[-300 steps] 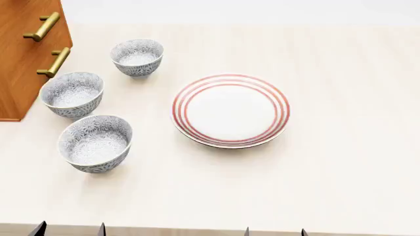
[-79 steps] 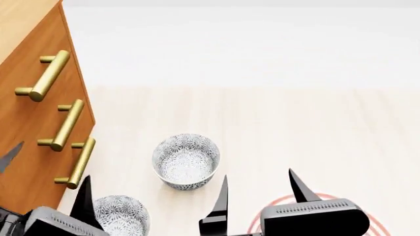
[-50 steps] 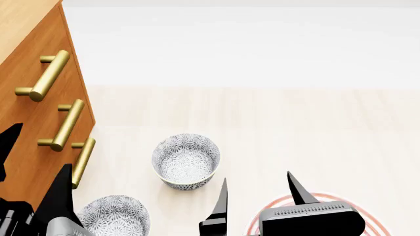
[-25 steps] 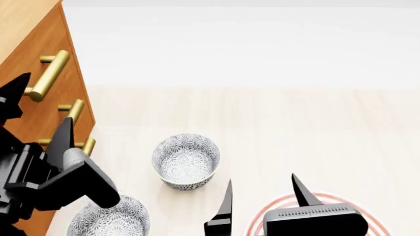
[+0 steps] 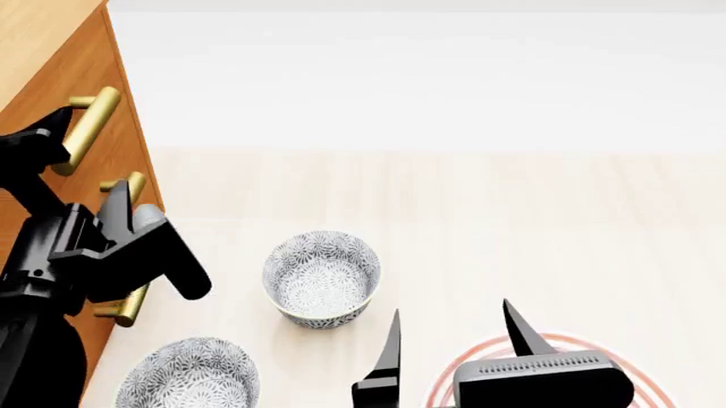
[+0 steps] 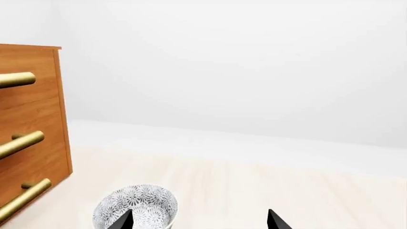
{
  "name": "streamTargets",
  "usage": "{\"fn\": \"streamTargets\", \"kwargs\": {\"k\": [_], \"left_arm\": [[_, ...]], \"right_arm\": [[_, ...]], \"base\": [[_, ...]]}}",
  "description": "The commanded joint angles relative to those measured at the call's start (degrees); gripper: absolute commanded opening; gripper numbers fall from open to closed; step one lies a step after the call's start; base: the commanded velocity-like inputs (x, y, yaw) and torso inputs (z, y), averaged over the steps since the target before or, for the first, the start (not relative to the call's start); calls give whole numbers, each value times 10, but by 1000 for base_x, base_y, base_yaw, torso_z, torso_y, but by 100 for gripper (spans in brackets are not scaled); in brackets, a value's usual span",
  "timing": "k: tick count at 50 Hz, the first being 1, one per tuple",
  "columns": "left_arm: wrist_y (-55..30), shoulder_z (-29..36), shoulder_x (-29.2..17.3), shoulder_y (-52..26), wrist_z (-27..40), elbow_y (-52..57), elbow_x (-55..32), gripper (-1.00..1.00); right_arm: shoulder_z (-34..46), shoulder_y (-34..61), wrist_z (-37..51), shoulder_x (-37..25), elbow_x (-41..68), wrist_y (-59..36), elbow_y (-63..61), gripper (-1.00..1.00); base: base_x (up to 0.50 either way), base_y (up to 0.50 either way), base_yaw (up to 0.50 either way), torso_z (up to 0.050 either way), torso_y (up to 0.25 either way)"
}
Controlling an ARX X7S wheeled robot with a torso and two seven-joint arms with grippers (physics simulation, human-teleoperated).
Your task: Open the top drawer of the cabinet.
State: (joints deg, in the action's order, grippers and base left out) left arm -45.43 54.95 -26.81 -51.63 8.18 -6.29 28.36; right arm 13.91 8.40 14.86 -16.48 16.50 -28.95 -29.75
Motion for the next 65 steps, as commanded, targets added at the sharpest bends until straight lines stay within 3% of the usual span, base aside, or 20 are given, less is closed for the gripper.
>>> {"fn": "streamTargets", "kwargs": {"k": [1,26,29,30,58,65], "left_arm": [[67,8,32,-31,33,-144,-14,100],[53,19,30,-36,40,-202,-1,100],[30,35,33,-46,64,-220,33,100],[22,44,34,-50,73,-228,48,-100],[17,41,27,-38,58,-180,45,-100],[15,48,45,-47,47,-176,47,-100]], "right_arm": [[-1,-2,2,-2,3,4,0,100],[6,-1,4,-4,7,14,10,100],[6,-2,4,-4,7,19,15,100],[5,-1,4,-4,7,18,15,100],[8,-5,8,-8,11,30,24,100],[8,-5,10,-10,13,26,20,100]], "base": [[0,0,0,0,0],[0,0,0,0,0],[0,0,0,0,0],[0,0,0,0,0],[0,0,0,0,0],[0,0,0,0,1]]}}
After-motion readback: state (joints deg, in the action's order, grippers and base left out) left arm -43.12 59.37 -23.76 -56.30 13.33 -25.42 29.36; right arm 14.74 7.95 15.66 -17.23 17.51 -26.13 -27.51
